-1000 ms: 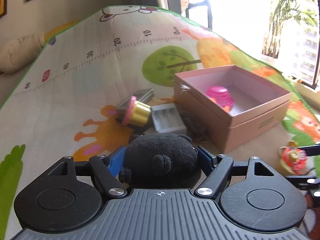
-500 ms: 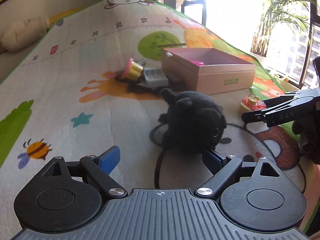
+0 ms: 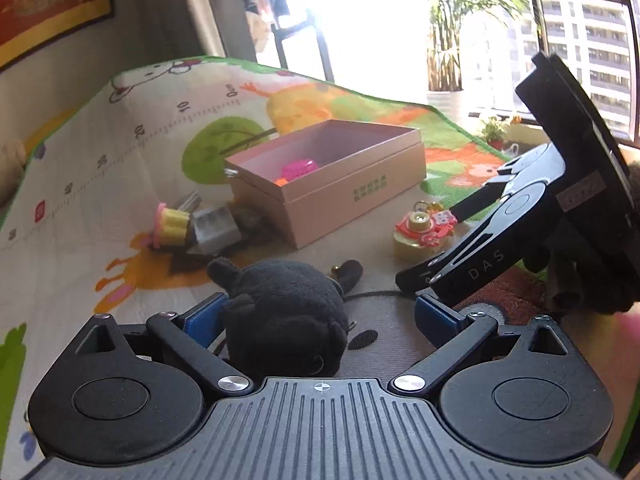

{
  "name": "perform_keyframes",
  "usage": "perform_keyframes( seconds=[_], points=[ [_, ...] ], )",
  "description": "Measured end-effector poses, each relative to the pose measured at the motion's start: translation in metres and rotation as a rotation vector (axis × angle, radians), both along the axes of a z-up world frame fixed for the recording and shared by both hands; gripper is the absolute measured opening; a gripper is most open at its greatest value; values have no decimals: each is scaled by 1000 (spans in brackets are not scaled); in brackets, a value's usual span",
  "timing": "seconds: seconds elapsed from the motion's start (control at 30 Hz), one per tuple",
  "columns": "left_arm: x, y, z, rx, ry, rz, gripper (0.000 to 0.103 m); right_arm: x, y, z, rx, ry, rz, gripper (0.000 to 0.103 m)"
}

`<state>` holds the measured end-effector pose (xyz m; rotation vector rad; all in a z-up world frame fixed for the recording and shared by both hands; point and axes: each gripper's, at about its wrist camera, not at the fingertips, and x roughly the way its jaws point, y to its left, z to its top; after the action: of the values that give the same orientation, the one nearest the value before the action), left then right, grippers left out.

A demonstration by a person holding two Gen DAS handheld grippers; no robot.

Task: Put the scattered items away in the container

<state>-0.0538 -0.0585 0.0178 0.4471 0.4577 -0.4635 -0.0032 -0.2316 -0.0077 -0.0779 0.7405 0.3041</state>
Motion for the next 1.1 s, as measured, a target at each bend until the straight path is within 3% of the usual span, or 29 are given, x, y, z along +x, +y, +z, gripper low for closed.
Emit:
perform_keyframes(
  seconds=[0.07,0.63,1.1],
  points=[
    [7,2,0,12,-12,28,101,1,0,0,-5,5,4,103],
    [60,83,35,-149,2,378,103,-1,1,0,-4,-3,10,103],
    [60,124,27,-137,-1,513,103,-2,1,0,-4,-4,10,103]
  ],
)
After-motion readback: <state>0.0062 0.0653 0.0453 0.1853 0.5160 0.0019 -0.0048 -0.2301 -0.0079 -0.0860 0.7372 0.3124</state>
